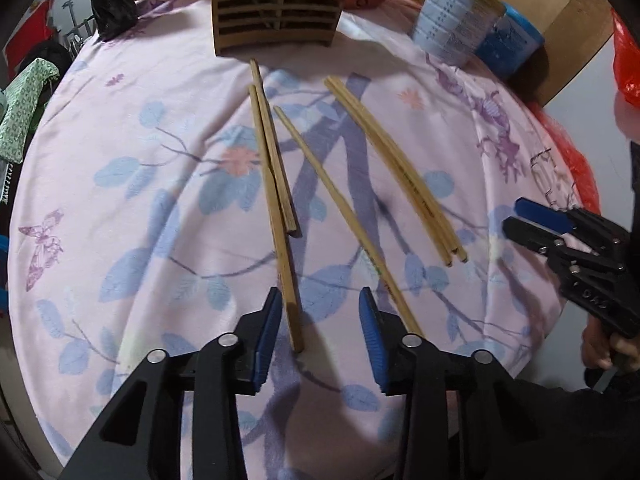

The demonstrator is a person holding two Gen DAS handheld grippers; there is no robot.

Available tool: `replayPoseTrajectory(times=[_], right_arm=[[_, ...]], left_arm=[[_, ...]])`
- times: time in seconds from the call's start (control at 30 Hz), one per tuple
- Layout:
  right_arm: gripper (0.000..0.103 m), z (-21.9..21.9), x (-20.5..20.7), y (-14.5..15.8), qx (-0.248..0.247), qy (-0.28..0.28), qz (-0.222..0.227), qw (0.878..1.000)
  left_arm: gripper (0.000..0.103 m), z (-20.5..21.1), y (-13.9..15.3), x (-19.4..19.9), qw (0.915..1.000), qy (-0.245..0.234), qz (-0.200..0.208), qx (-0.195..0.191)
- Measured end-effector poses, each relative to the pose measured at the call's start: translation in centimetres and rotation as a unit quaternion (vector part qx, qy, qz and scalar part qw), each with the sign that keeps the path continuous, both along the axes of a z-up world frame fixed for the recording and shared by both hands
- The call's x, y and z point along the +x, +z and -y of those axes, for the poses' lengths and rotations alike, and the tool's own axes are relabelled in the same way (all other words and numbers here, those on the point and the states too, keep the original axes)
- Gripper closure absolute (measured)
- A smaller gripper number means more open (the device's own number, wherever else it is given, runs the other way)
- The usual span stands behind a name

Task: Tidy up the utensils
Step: 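Grasp a chopstick with the left tool while the right tool grasps another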

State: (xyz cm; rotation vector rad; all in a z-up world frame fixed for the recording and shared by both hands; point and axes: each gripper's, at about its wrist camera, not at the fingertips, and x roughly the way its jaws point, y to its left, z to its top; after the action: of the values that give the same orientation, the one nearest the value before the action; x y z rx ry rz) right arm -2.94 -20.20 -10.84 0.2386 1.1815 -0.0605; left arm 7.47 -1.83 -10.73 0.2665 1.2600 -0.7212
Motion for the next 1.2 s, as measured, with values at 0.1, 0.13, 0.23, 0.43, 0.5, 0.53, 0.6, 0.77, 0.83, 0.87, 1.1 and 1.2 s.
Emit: replayPoseTrajectory(times=[0.1,0.13,0.23,0.43,0.5,0.53,0.6,0.77,0.83,0.87,1.1,1.2], right_arm=[[0.065,0.1,-0.3,-0.1,0.000,-0.002,-0.002,1.000],[0.065,0.1,-0.4,-0.1,0.000,-0.003,-0.003,1.000],[0.065,0.3,-0.5,-0.3,0.005,-0.006,-0.004,1.000],[0.066,-0.2,-0.6,-1.0,0.024,0.019,0.000,1.000],[0.066,-0.6,-0.6,-1.4,0.029,0.033,-0.003,0.999],[0.066,-0.9,-0.6,-1.6,0.032,0.038,-0.005,0.999],[0.066,-1.3,-0.4,-1.8,0.038,0.048,-0.006,0.998],[0.069,-2.7,0.2,-2.4,0.029,0.077,-0.011,0.997],[0.080,-2.9,0.4,-3.1,0.023,0.083,-0.020,0.996],[0.082,-3.0,0.4,-3.2,0.019,0.083,-0.014,0.996],[0.097,-2.7,0.6,-3.1,0.008,0.073,-0.003,0.997],[0.097,-2.1,0.6,-1.7,-0.001,0.066,0.014,0.998]], left_arm=[[0.075,-0.1,-0.7,-0.1,1.0000,0.001,0.006,0.006],[0.078,-0.3,-0.8,-0.1,0.9999,0.002,0.009,0.009],[0.096,-0.9,-1.0,0.1,0.9997,0.013,0.017,0.013],[0.097,-3.4,-0.8,1.0,0.9984,0.051,0.018,0.016],[0.097,-4.1,-0.9,1.4,0.9979,0.060,0.017,0.019],[0.097,-4.3,-0.9,1.5,0.9977,0.063,0.016,0.019],[0.096,-4.6,-0.9,1.7,0.9975,0.067,0.014,0.018],[0.096,-4.3,-0.9,1.5,0.9975,0.064,0.017,0.023],[0.096,-4.4,-0.9,1.6,0.9976,0.065,0.014,0.020],[0.096,-4.5,-1.0,1.7,0.9976,0.065,0.013,0.019],[0.096,-4.5,-0.8,2.0,0.9978,0.064,0.010,0.012],[0.097,-4.6,0.0,2.0,0.9978,0.064,0.019,0.004]])
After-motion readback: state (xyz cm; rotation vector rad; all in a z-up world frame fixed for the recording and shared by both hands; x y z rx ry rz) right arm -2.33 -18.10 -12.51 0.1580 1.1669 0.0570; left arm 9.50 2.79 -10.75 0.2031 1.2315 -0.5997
